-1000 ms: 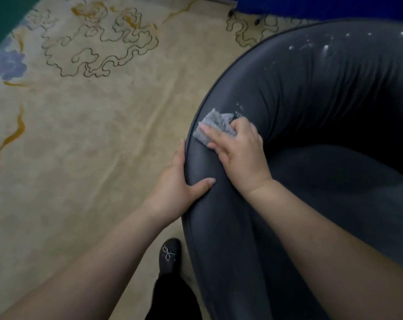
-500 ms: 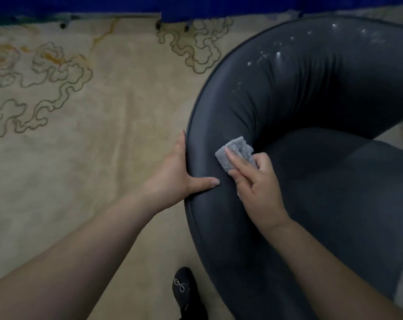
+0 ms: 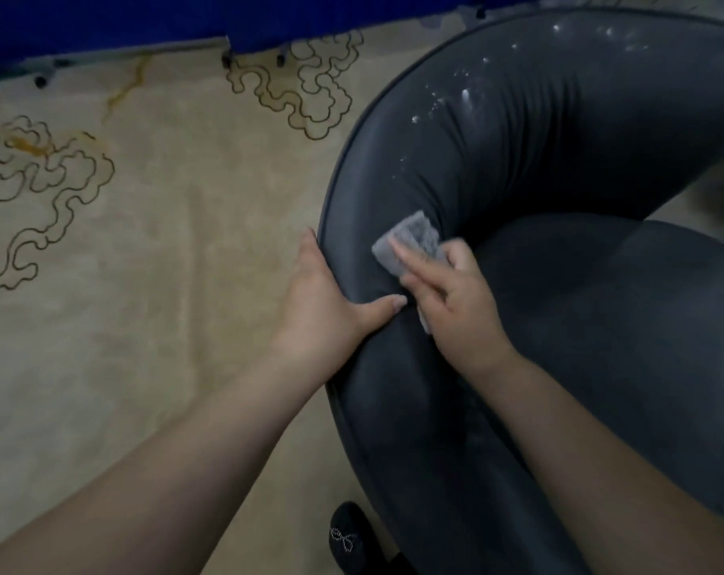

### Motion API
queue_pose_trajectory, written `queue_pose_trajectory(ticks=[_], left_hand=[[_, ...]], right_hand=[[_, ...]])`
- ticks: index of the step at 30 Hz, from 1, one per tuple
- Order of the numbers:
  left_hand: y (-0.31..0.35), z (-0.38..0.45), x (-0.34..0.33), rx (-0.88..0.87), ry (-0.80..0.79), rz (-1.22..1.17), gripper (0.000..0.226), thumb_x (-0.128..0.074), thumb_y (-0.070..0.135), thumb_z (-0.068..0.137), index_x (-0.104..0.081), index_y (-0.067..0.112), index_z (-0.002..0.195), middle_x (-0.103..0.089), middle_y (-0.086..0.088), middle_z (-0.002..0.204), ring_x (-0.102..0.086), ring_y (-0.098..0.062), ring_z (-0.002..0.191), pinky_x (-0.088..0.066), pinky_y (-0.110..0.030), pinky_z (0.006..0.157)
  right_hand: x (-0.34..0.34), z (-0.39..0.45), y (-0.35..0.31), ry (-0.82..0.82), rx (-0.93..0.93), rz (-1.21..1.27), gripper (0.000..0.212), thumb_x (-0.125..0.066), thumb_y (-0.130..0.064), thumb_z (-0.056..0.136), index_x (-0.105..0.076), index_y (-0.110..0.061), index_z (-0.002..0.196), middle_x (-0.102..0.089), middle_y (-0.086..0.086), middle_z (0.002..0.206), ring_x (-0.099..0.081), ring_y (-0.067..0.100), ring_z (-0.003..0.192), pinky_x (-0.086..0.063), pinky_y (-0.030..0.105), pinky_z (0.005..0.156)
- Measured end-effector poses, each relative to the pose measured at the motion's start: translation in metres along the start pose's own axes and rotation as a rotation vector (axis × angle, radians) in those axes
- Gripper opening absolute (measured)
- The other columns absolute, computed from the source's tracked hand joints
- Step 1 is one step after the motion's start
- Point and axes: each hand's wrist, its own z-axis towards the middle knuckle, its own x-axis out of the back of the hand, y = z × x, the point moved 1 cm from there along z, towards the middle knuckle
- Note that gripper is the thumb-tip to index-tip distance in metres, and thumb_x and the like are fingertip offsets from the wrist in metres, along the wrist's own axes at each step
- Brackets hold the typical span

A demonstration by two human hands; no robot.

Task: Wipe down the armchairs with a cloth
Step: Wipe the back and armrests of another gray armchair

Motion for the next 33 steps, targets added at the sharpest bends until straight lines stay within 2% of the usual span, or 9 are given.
queue_pose_trajectory(ticks=[4,7,11,16,21,24,27,30,33], left_hand=[[0.002,0.002,-0.008,0.009,0.056,0.030,0.135,-0.087,0.052,0.048,-0.008,0.019,0.152,-0.032,0.000,0.152,-0.034,-0.013,0.137,-0.035,-0.035,0.111],[-0.003,0.001,-0.010,-0.009,0.113,0.023,0.128,-0.085,0.057,0.045,-0.020,0.022,0.149,-0.042,0.006,0.144,-0.044,-0.009,0.129,-0.043,-0.034,0.104],[-0.007,-0.001,-0.015,-0.024,0.187,-0.004,0.115,-0.079,0.065,0.047,-0.026,0.032,0.144,-0.046,0.017,0.136,-0.048,0.000,0.118,-0.043,-0.021,0.093],[-0.010,-0.003,-0.014,-0.039,0.214,-0.010,0.102,-0.081,0.061,0.053,-0.030,0.039,0.138,-0.046,0.027,0.124,-0.045,0.012,0.105,-0.035,-0.005,0.080],[-0.008,-0.004,-0.014,-0.031,0.226,0.015,0.101,-0.079,0.062,0.055,-0.027,0.042,0.139,-0.046,0.029,0.123,-0.046,0.011,0.103,-0.034,-0.004,0.077],[-0.009,-0.004,-0.015,-0.031,0.233,0.004,0.099,-0.075,0.065,0.057,-0.025,0.045,0.139,-0.044,0.033,0.120,-0.044,0.013,0.101,-0.033,-0.004,0.077],[-0.011,-0.004,-0.016,-0.022,0.243,0.004,0.100,-0.074,0.067,0.058,-0.022,0.047,0.140,-0.043,0.035,0.120,-0.045,0.014,0.103,-0.034,-0.006,0.079],[-0.014,-0.004,-0.017,-0.026,0.247,0.002,0.099,-0.075,0.066,0.058,-0.025,0.047,0.140,-0.045,0.037,0.114,-0.046,0.015,0.100,-0.035,-0.004,0.078],[-0.013,-0.005,-0.016,-0.030,0.245,-0.008,0.098,-0.078,0.061,0.058,-0.028,0.044,0.140,-0.046,0.041,0.111,-0.046,0.023,0.098,-0.037,0.002,0.076]], right_hand=[[0.006,-0.008,0.007,0.013,-0.023,-0.037,0.046,-0.058,-0.005,0.088,-0.052,-0.024,0.129,-0.041,0.004,0.094,-0.046,-0.001,0.087,-0.037,0.005,0.083],[-0.002,0.033,0.008,0.107,0.048,-0.176,0.046,-0.064,-0.002,0.085,-0.055,-0.017,0.128,-0.042,0.010,0.093,-0.049,0.020,0.088,-0.043,0.020,0.089],[-0.003,0.083,0.015,0.111,0.126,-0.248,0.041,-0.065,-0.007,0.085,-0.061,-0.016,0.125,-0.038,0.009,0.090,-0.048,0.028,0.082,-0.048,0.037,0.085],[-0.007,0.043,0.012,0.146,0.047,-0.061,0.043,-0.056,-0.011,0.089,-0.053,-0.019,0.131,-0.037,0.005,0.091,-0.046,0.014,0.080,-0.045,0.020,0.083],[-0.002,0.026,0.007,0.083,0.056,-0.057,0.044,-0.059,-0.004,0.086,-0.054,-0.013,0.129,-0.039,0.007,0.093,-0.044,0.008,0.084,-0.039,0.010,0.085],[-0.002,0.073,0.007,0.088,0.094,-0.154,0.041,-0.062,-0.005,0.086,-0.059,-0.013,0.127,-0.037,0.009,0.090,-0.044,0.017,0.082,-0.039,0.014,0.087],[-0.007,0.103,0.008,0.129,0.141,-0.214,0.039,-0.062,-0.008,0.087,-0.061,-0.016,0.125,-0.037,0.009,0.089,-0.046,0.026,0.079,-0.045,0.027,0.085],[-0.012,0.087,0.009,0.183,0.104,-0.130,0.039,-0.060,-0.009,0.087,-0.060,-0.017,0.126,-0.036,0.007,0.090,-0.046,0.022,0.079,-0.044,0.021,0.084],[-0.009,0.052,0.012,0.132,0.058,-0.004,0.043,-0.058,-0.015,0.088,-0.051,-0.023,0.130,-0.036,0.003,0.090,-0.047,0.016,0.079,-0.049,0.026,0.081]])
